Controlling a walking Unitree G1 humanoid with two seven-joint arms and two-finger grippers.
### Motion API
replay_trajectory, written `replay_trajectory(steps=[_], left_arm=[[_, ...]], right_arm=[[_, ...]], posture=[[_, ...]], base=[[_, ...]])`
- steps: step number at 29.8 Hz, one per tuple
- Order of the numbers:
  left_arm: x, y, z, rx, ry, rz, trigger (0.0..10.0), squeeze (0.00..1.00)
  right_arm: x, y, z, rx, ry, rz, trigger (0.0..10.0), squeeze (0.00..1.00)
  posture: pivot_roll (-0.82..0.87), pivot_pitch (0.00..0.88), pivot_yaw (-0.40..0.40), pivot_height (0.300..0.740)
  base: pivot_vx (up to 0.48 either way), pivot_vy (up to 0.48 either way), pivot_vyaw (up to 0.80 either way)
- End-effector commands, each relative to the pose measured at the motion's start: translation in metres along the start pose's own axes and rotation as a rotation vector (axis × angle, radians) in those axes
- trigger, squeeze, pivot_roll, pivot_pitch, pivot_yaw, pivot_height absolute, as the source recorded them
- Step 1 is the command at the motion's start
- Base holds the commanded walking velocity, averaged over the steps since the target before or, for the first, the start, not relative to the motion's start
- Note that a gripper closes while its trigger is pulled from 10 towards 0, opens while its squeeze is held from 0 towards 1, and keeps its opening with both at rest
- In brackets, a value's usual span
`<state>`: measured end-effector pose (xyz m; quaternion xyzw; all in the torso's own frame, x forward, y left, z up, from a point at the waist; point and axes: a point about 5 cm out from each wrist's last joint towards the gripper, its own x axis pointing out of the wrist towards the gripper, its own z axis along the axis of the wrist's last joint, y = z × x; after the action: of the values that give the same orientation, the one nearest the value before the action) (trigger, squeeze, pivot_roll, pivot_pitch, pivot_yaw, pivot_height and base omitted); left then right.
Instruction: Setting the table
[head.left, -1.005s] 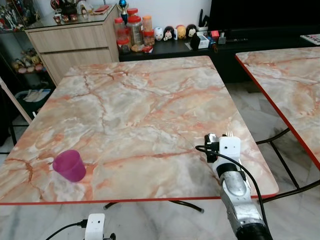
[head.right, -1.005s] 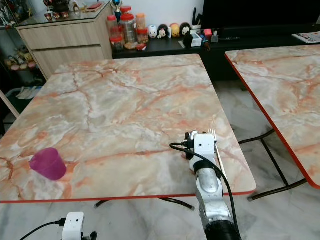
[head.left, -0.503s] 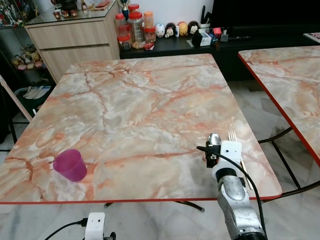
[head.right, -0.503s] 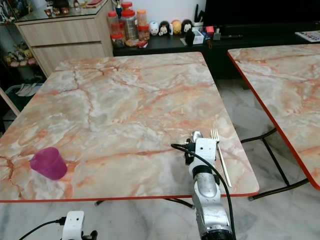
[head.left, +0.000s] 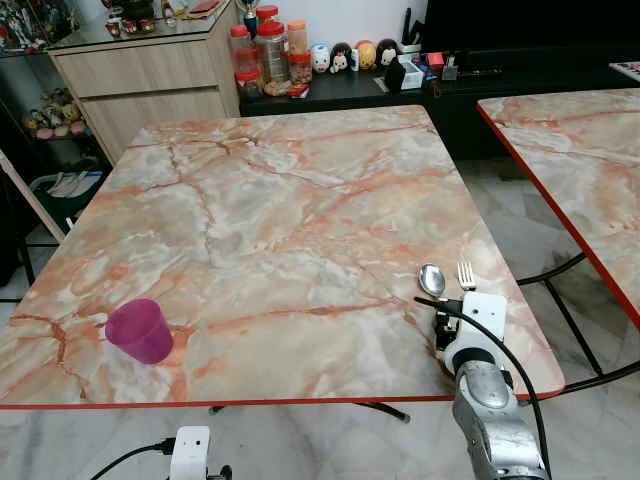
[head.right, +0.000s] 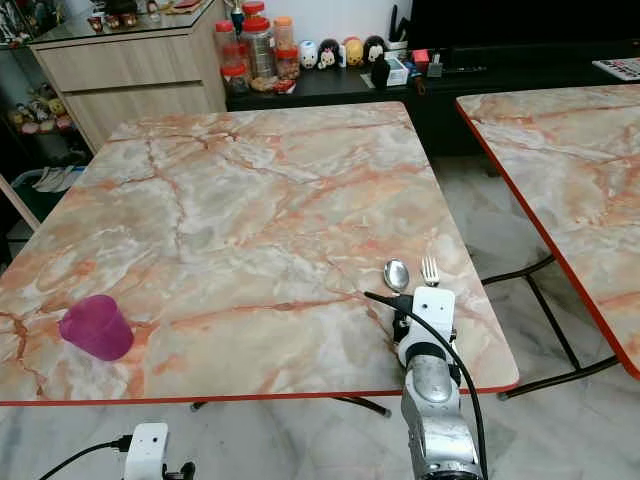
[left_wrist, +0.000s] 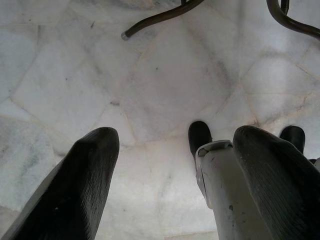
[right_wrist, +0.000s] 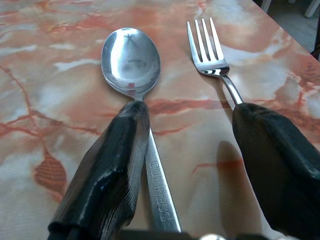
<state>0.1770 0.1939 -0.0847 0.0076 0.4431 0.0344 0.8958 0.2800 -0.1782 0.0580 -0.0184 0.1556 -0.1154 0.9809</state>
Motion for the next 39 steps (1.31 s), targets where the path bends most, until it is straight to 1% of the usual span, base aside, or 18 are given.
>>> replay_trajectory(steps=[1, 6, 17, 26, 30, 34, 38, 39], left_arm=[[-0.001, 0.005, -0.002, -0.004, 0.012, 0.013, 10.0, 0.0], [-0.001, 0.006, -0.002, -0.004, 0.009, 0.019, 10.0, 0.0], [0.0, 0.006, -0.001, -0.005, 0.007, 0.02, 10.0, 0.0], [0.0, 0.004, 0.001, -0.005, 0.008, 0.014, 10.0, 0.0], [0.0, 0.003, -0.001, -0.005, 0.017, 0.009, 10.0, 0.0], [0.0, 0.003, -0.002, -0.004, 0.018, 0.008, 10.0, 0.0], [0.0, 0.004, -0.002, -0.005, 0.02, 0.007, 10.0, 0.0], [0.0, 0.004, -0.002, -0.005, 0.02, 0.006, 10.0, 0.0]], right_arm=[[0.001, 0.001, 0.002, 0.012, 0.012, -0.002, 10.0, 0.0], [0.004, 0.006, 0.009, 0.03, -0.009, 0.029, 10.0, 0.0], [0.007, 0.009, 0.012, 0.033, -0.008, 0.043, 10.0, 0.0], [0.013, 0.013, 0.013, 0.023, -0.001, 0.066, 10.0, 0.0], [0.014, 0.017, 0.005, 0.006, 0.039, 0.088, 10.0, 0.0], [0.014, 0.023, -0.001, 0.02, 0.064, 0.129, 10.0, 0.0], [0.012, 0.027, -0.005, 0.027, 0.08, 0.143, 10.0, 0.0], [0.011, 0.028, -0.006, 0.025, 0.083, 0.145, 8.7, 0.0]], posture=[[-0.01, 0.036, 0.081, 0.74], [0.0, 0.035, 0.081, 0.74], [0.0, 0.032, 0.08, 0.74], [0.0, 0.03, 0.076, 0.74], [0.0, 0.031, 0.076, 0.74], [0.01, 0.032, 0.079, 0.74], [0.01, 0.031, 0.082, 0.74], [0.01, 0.03, 0.083, 0.74]], base=[[0.0, 0.0, 0.0], [0.0, 0.0, 0.0], [0.0, 0.0, 0.0], [0.0, 0.0, 0.0], [0.0, 0.0, 0.0], [0.0, 0.0, 0.0], [0.0, 0.0, 0.0], [0.0, 0.0, 0.0]])
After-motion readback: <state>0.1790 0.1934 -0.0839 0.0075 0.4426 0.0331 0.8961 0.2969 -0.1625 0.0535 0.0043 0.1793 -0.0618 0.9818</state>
